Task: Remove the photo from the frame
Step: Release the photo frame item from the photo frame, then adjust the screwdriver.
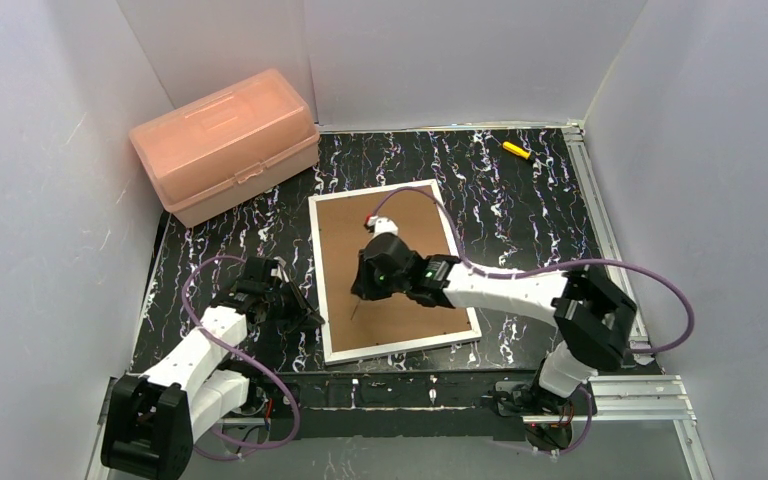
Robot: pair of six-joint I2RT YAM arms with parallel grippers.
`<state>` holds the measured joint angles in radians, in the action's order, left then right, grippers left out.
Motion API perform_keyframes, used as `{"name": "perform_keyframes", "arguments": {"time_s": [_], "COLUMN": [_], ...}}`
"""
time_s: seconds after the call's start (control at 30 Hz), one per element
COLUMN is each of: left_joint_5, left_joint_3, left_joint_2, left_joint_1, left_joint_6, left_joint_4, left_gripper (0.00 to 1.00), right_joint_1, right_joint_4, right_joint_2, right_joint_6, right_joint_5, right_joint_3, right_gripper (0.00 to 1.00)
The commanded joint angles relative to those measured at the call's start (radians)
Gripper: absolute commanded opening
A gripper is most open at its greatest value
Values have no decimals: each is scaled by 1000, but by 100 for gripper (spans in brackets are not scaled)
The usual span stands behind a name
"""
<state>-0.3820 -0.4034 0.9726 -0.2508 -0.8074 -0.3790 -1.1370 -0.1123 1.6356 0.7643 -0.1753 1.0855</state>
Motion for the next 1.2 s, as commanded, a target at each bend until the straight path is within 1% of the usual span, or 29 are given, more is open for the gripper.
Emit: {"name": "perform_keyframes", "arguments": {"time_s": [0.0,0.07,0.17,0.27,0.47,0.6,0.67,0.77,1.0,1.1,1.17], "left_joint_5": [-37,-91,-173,-240,-349,-422,-459,-496,-539,-550,-558], "left_joint_3": [-44,-45,-43,-45,-58,-55,-58,-74,-78,-81,-83], "left_joint_2": [-54,-77,-109,-128,-113,-88,-86,-100,-136,-111,-93], "left_joint_1": [-5,-5,-5,-5,-5,-5,-5,-7,-27,-28,-28], "left_joint_6": [19,29,33,38,27,7,0,10,-2,-1,-2], "left_joint_4": [-29,16,105,179,306,399,434,435,435,416,412], "left_gripper": [17,21,32,41,51,54,54,50,45,35,24], "right_joint_1": [63,99,154,192,227,239,248,259,272,275,276], "right_joint_4": [148,188,267,327,372,414,441,499,622,649,650], "right_joint_2": [-112,-128,-146,-154,-144,-134,-124,-106,-75,-60,-57], "right_joint_6": [7,17,46,66,82,110,129,167,243,257,258], "right_joint_5": [96,160,279,348,445,517,569,627,674,687,686], "right_joint_3": [-60,-83,-127,-146,-142,-141,-140,-146,-168,-165,-166], "right_gripper": [1,1,1,1,1,1,1,1,1,1,1]}}
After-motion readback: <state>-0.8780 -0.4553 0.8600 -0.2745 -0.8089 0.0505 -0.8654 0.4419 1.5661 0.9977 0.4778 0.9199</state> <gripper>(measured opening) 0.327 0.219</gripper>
